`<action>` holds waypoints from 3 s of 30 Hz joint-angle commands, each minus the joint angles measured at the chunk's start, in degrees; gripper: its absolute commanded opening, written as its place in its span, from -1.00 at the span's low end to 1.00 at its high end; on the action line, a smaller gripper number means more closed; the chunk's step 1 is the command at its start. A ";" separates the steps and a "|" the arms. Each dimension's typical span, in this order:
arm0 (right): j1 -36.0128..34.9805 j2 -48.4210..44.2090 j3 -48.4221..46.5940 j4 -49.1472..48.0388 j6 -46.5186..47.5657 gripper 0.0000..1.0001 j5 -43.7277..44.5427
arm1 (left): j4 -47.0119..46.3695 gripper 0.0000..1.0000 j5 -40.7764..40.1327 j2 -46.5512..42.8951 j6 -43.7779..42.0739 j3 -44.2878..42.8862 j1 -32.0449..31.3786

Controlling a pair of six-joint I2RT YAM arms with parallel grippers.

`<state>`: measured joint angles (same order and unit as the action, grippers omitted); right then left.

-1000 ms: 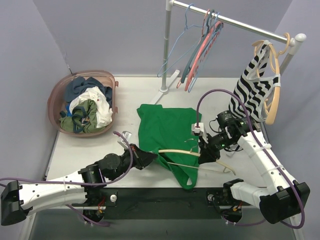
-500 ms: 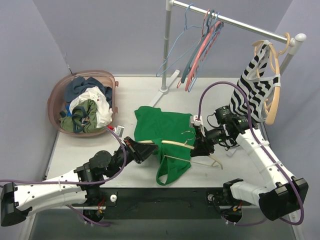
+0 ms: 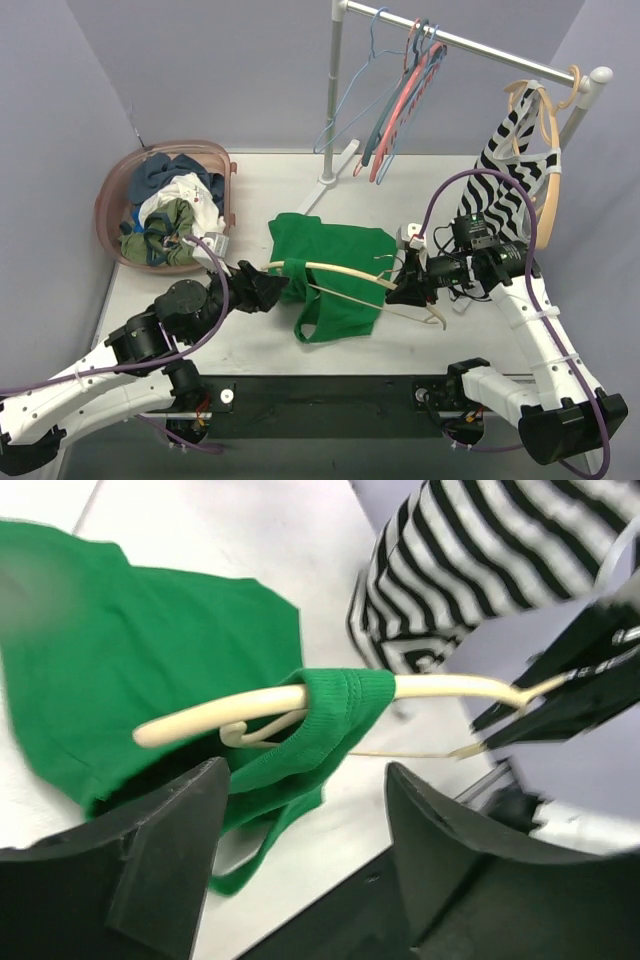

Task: Place the tank top on the hanger

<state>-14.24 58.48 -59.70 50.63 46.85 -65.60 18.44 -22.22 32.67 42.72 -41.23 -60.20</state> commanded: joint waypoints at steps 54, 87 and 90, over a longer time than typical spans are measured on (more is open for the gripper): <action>-5.96 10.95 -14.92 9.57 0.88 0.53 0.11 | 3.36 -1.00 36.11 19.03 -22.96 -4.48 13.88; -53.96 33.89 -0.41 -37.45 -61.43 -0.02 57.61 | 1.70 -1.00 16.24 3.28 -6.16 5.81 18.63; -54.22 36.61 -2.08 -36.49 -63.45 0.02 57.08 | 0.38 -1.00 17.20 2.84 -5.98 6.78 19.16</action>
<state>-67.66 92.42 -60.42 14.37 -10.81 -10.98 24.73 -5.56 36.97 38.20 -34.59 -41.93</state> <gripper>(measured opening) 0.499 0.237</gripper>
